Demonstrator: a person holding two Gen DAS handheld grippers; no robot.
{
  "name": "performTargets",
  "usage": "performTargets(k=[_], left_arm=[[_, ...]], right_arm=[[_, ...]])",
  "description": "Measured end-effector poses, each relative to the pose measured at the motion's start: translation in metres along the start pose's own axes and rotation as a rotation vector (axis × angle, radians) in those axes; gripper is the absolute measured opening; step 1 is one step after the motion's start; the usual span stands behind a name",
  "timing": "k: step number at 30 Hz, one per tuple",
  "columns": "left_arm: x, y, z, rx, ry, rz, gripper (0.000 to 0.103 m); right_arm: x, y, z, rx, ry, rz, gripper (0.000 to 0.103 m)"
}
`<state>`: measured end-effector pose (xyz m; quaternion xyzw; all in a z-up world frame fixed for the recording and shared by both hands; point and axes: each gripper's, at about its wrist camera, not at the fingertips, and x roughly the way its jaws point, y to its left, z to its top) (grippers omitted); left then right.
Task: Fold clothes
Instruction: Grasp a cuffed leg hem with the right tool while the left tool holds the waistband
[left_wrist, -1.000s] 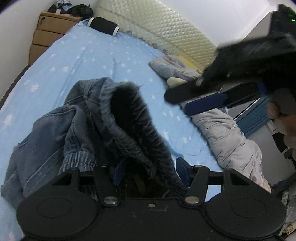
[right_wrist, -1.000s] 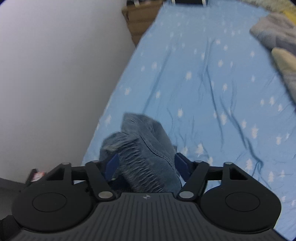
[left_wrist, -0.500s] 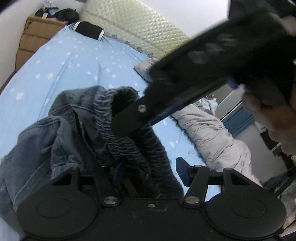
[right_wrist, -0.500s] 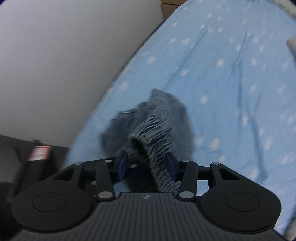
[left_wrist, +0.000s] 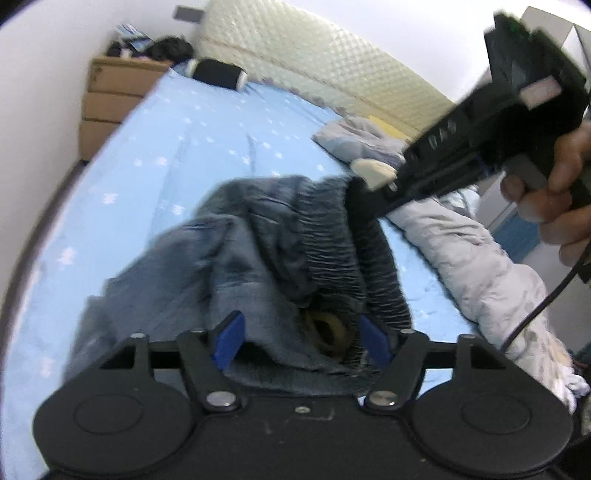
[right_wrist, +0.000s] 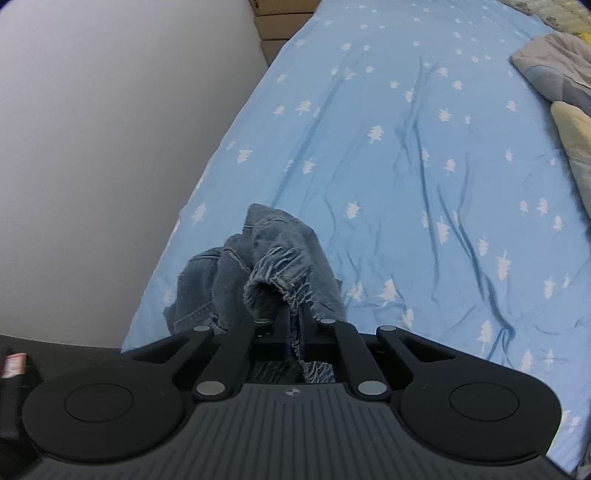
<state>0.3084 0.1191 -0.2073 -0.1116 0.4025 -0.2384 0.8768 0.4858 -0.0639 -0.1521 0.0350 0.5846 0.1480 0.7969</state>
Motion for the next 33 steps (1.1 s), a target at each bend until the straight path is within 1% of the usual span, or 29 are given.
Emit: performTargets(k=[3,6,9,11,13,16,17,19,20,21,23,24,25,27,28,30,32,33], left_arm=[[-0.009,0.006,-0.004,-0.014,-0.014,0.058,0.074],[0.004,0.014,-0.006,-0.031,0.011,0.124,0.073],[0.031,0.011,-0.009,0.053,0.044,0.171,0.072],[0.048,0.005,-0.01,0.143,0.049,0.195,0.066],[0.061,0.004,-0.009,0.182,0.052,0.207,0.058],[0.068,0.002,-0.008,0.179,0.041,0.202,0.042],[0.07,0.002,-0.008,0.178,0.038,0.2,0.036],[0.075,0.0,-0.007,0.176,0.03,0.197,0.032],[0.074,-0.001,-0.008,0.172,0.025,0.197,0.026],[0.074,-0.002,-0.01,0.167,0.02,0.196,0.023],[0.07,0.0,-0.011,0.146,0.018,0.191,0.022],[0.069,0.0,-0.011,0.135,0.017,0.187,0.022],[0.066,0.002,-0.012,0.124,0.021,0.174,0.022],[0.061,0.006,-0.012,0.102,0.03,0.148,0.024],[0.058,0.007,-0.012,0.094,0.033,0.134,0.026],[0.051,0.006,-0.013,0.125,0.033,0.101,0.029],[0.048,0.004,-0.015,0.166,0.038,0.115,0.029],[0.048,0.005,-0.017,0.165,0.048,0.122,0.031]], right_arm=[[0.001,-0.004,-0.004,0.025,-0.014,-0.004,0.003],[0.002,-0.004,-0.005,0.037,-0.017,0.0,0.003],[0.0,-0.005,-0.008,0.038,-0.022,0.001,0.003],[0.002,-0.006,-0.01,0.037,-0.025,-0.006,0.003],[0.006,-0.008,-0.012,0.038,-0.03,-0.002,0.004],[0.012,-0.015,-0.014,0.043,-0.047,0.025,0.004],[0.015,-0.016,-0.014,0.035,-0.046,0.018,0.005],[0.022,-0.018,-0.012,0.014,-0.044,-0.006,0.007],[0.026,-0.019,-0.011,0.004,-0.042,-0.018,0.01],[0.03,-0.019,-0.01,-0.02,-0.037,-0.04,0.01],[0.04,-0.024,-0.007,-0.022,-0.028,-0.071,0.022],[0.045,-0.026,-0.006,-0.02,-0.024,-0.086,0.024],[0.049,-0.031,-0.004,-0.003,-0.019,-0.072,0.024],[0.054,-0.036,-0.002,0.03,-0.022,-0.041,0.008],[0.053,-0.036,-0.001,0.039,-0.031,-0.031,0.008],[0.052,-0.035,0.0,0.057,-0.049,-0.013,0.008],[0.047,-0.034,-0.002,0.07,-0.068,-0.023,0.008],[0.044,-0.033,-0.004,0.067,-0.073,-0.03,0.008]])
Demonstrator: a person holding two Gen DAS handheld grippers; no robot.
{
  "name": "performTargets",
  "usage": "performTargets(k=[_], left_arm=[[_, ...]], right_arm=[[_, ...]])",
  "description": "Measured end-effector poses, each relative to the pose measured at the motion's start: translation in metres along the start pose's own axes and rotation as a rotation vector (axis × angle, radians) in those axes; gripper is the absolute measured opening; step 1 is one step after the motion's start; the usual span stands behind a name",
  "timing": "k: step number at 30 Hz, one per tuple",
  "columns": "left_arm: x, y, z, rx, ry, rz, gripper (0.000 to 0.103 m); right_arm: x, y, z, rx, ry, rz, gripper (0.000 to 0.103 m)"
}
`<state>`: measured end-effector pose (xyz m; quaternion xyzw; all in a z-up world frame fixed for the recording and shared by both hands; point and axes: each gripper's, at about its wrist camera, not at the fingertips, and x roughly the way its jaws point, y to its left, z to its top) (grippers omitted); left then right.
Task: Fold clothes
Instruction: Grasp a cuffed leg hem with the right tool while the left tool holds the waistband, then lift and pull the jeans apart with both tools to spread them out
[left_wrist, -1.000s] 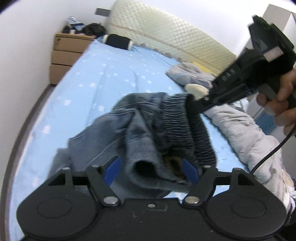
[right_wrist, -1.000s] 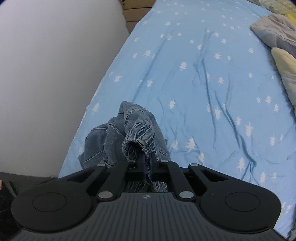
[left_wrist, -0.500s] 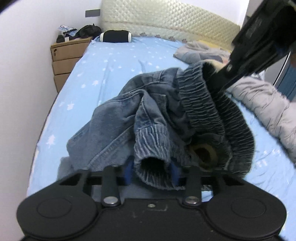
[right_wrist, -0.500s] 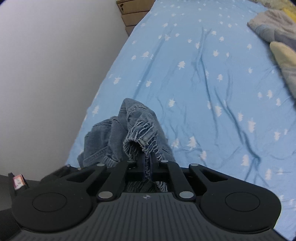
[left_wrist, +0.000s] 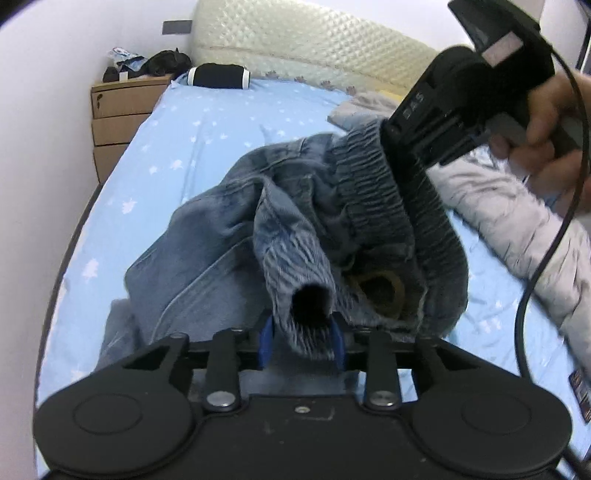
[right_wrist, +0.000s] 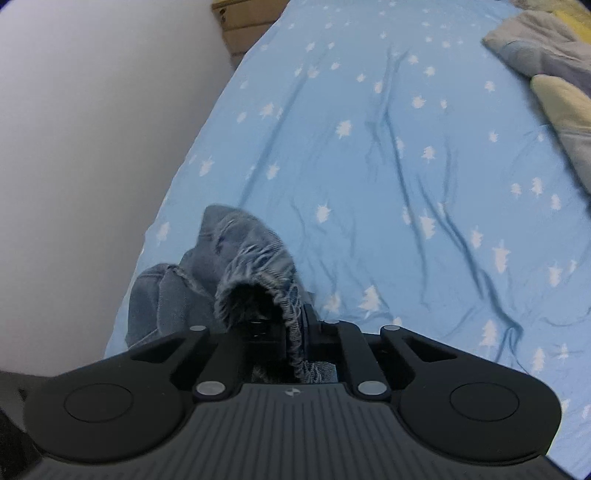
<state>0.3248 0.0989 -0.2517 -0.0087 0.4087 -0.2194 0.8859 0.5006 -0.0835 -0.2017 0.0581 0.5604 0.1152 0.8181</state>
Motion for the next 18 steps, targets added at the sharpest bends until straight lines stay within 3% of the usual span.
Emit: performTargets(k=[4,10,13,14,18], left_arm=[[0.007,0.004,-0.005,-0.001,0.023,0.044,0.034],[0.019,0.001,0.009,0.025,-0.045,0.047,0.036],[0.028,-0.001,0.017,0.015,-0.061,0.057,0.027],[0.026,-0.001,0.02,-0.004,-0.074,0.057,0.015],[0.01,-0.005,0.028,-0.065,-0.137,0.059,0.01]], right_arm=[[-0.005,-0.007,-0.005,0.029,-0.004,-0.009,0.007],[-0.011,-0.011,-0.014,0.02,-0.001,-0.01,0.007],[-0.02,-0.005,-0.014,-0.029,-0.023,-0.001,0.007],[-0.024,-0.004,-0.014,-0.04,-0.033,-0.004,0.007],[-0.049,-0.006,-0.009,-0.054,-0.081,0.006,0.007]])
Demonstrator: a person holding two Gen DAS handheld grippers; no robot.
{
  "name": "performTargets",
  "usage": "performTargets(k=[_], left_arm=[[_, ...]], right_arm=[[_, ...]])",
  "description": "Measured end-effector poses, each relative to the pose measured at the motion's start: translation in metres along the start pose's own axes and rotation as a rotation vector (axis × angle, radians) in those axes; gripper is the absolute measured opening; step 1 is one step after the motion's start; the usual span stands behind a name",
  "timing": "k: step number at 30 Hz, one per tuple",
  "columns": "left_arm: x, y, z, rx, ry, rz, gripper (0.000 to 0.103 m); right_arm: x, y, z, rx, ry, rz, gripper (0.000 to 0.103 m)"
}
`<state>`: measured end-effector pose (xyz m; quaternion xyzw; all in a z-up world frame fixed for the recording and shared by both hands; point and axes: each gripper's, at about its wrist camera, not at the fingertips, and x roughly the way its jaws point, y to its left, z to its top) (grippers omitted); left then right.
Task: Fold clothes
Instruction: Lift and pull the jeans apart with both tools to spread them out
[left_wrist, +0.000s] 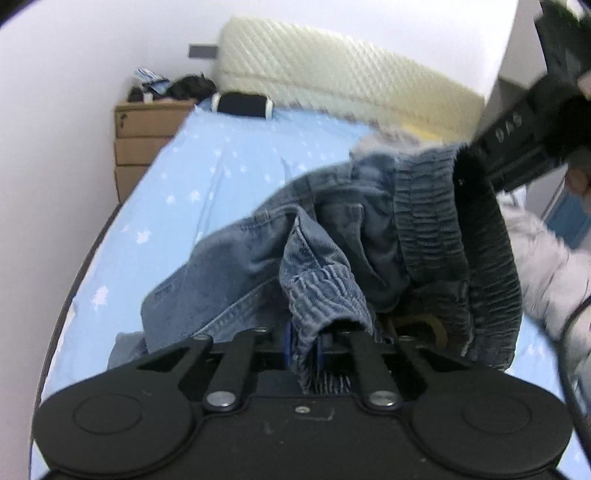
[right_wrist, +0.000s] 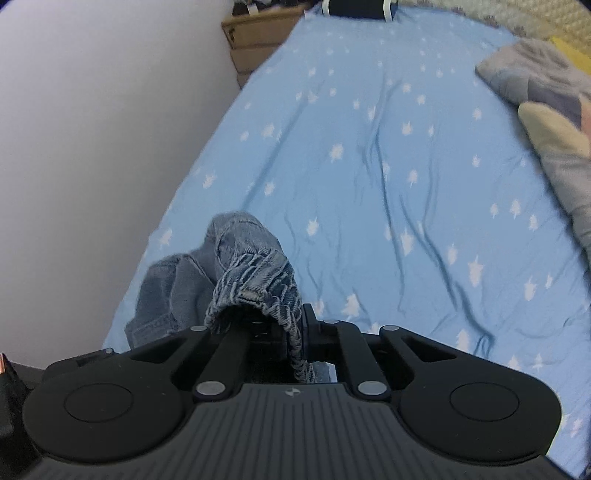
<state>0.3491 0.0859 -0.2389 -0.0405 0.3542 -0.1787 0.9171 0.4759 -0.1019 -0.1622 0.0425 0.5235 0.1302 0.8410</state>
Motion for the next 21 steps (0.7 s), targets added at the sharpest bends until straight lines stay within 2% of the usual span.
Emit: performTargets(k=[5,10,17,21], left_arm=[[-0.046,-0.02,-0.003,-0.014,-0.056,0.022,0.009],[-0.102,-0.053,-0.018,-0.059,-0.103,0.1,0.009],[-0.164,-0.123,-0.059,-0.152,-0.131,0.276,0.01],[-0.182,-0.173,-0.07,-0.164,-0.133,0.279,0.01]], right_arm=[[-0.029,-0.01,0.002,-0.036,-0.043,0.01,0.007],[-0.055,-0.025,-0.009,-0.076,-0.086,0.044,0.007],[-0.08,-0.05,-0.021,-0.142,-0.114,0.15,0.006],[-0.103,-0.058,-0.021,-0.171,-0.13,0.178,0.006]])
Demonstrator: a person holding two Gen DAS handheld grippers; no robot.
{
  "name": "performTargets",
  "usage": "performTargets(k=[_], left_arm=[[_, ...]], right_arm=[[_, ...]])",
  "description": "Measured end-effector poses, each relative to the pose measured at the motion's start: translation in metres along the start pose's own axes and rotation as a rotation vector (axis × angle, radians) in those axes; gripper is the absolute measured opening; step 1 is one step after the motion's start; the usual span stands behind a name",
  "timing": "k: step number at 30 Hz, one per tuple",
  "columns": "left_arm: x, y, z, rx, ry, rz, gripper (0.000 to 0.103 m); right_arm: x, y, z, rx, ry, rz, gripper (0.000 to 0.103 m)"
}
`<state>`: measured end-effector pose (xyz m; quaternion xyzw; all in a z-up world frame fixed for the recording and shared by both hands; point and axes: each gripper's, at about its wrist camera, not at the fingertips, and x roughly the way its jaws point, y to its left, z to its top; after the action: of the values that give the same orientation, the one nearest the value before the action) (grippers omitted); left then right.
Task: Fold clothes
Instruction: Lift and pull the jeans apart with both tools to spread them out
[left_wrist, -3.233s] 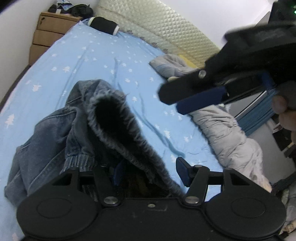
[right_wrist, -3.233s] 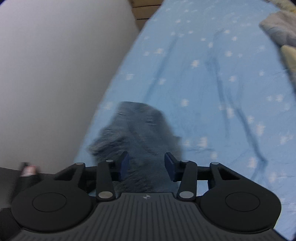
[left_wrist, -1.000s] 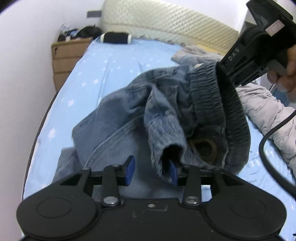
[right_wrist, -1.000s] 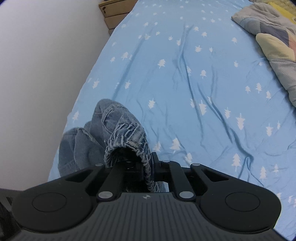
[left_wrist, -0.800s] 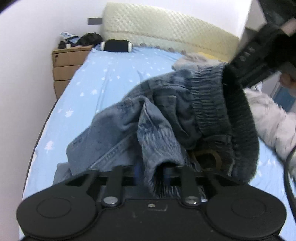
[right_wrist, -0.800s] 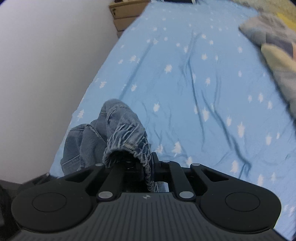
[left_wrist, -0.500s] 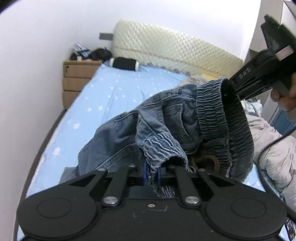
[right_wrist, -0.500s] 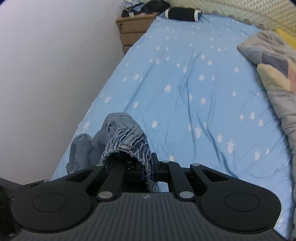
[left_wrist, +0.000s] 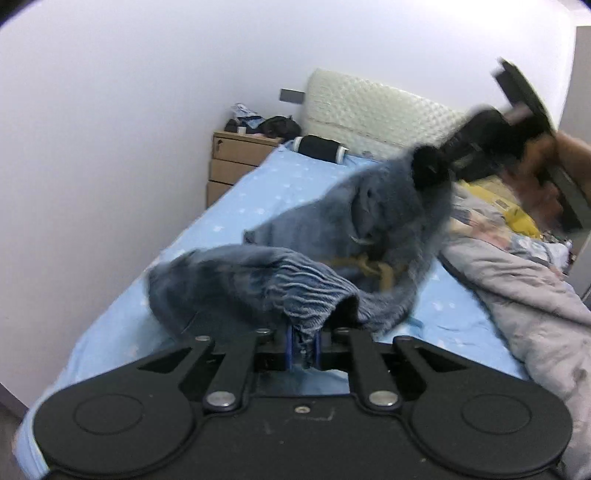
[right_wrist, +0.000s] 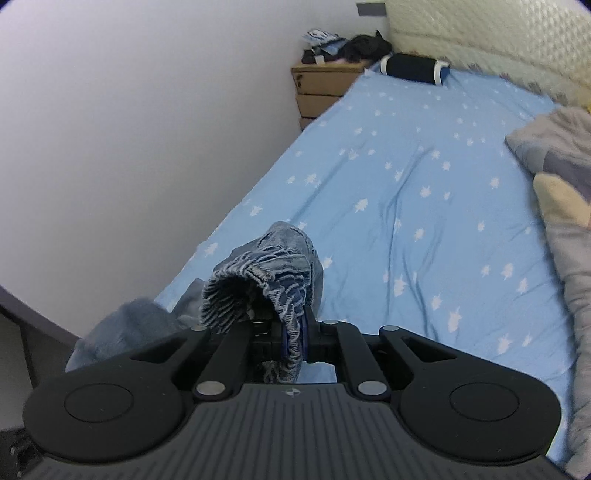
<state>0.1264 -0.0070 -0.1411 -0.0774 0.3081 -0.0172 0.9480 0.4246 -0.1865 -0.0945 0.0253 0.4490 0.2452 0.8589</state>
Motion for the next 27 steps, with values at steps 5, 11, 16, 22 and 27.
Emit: performTargets(k=[5,11,16,22,27], left_arm=[[-0.018,-0.056,-0.011,0.013,-0.035,-0.091,0.01],[-0.006,-0.13,-0.02,0.045,-0.017,-0.168,0.01],[0.018,-0.203,-0.033,0.109,0.014,-0.216,0.01],[0.086,-0.302,-0.061,0.132,0.076,-0.198,0.011],[0.165,-0.359,-0.094,0.079,0.172,-0.16,0.012]], right_arm=[[-0.044,-0.016,0.011,0.076,-0.099,0.037,0.006],[-0.067,-0.072,-0.004,0.175,-0.109,-0.03,0.006],[-0.077,-0.142,-0.017,0.176,-0.091,-0.067,0.006],[-0.07,-0.241,-0.037,0.147,-0.055,-0.062,0.006],[-0.033,-0.324,-0.06,0.108,-0.005,-0.091,0.006]])
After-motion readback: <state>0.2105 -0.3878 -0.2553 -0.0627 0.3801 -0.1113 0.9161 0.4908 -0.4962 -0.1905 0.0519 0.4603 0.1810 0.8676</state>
